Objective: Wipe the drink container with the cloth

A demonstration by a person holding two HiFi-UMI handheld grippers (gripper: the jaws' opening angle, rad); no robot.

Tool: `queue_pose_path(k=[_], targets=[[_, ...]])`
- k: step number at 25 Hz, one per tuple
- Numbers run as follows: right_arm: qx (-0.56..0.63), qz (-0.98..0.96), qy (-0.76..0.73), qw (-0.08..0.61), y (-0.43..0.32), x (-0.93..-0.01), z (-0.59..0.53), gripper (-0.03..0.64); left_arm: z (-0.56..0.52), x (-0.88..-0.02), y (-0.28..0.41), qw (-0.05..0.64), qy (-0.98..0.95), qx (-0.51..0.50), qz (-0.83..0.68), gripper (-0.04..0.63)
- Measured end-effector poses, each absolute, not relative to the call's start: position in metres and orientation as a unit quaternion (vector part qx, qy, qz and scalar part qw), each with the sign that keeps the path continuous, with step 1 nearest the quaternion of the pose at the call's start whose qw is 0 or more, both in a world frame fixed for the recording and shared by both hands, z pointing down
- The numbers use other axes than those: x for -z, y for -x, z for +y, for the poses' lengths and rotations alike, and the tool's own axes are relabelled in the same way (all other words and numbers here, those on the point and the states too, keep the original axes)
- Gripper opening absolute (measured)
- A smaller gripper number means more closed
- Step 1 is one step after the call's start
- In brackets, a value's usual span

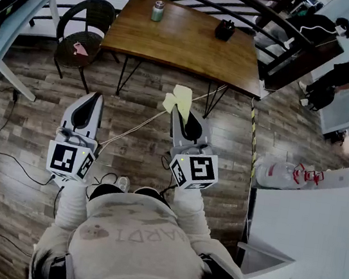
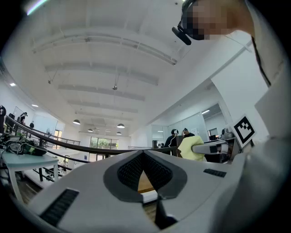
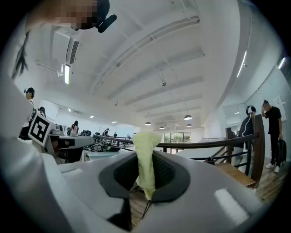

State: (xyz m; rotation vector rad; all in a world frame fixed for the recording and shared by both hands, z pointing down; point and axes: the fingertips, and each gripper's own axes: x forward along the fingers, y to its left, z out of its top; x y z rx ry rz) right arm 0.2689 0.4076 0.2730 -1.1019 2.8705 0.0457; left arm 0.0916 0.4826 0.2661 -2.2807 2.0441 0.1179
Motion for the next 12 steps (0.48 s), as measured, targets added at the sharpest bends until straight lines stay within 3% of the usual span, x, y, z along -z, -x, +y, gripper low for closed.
queue_pose_path(k=[12], targets=[[-0.013,0.93,0.367,0.03,-0.253,-0.28,0.394,0.063,0.467,-0.272,-0.074,0.038,0.749,-0.037,0.66,0.005]])
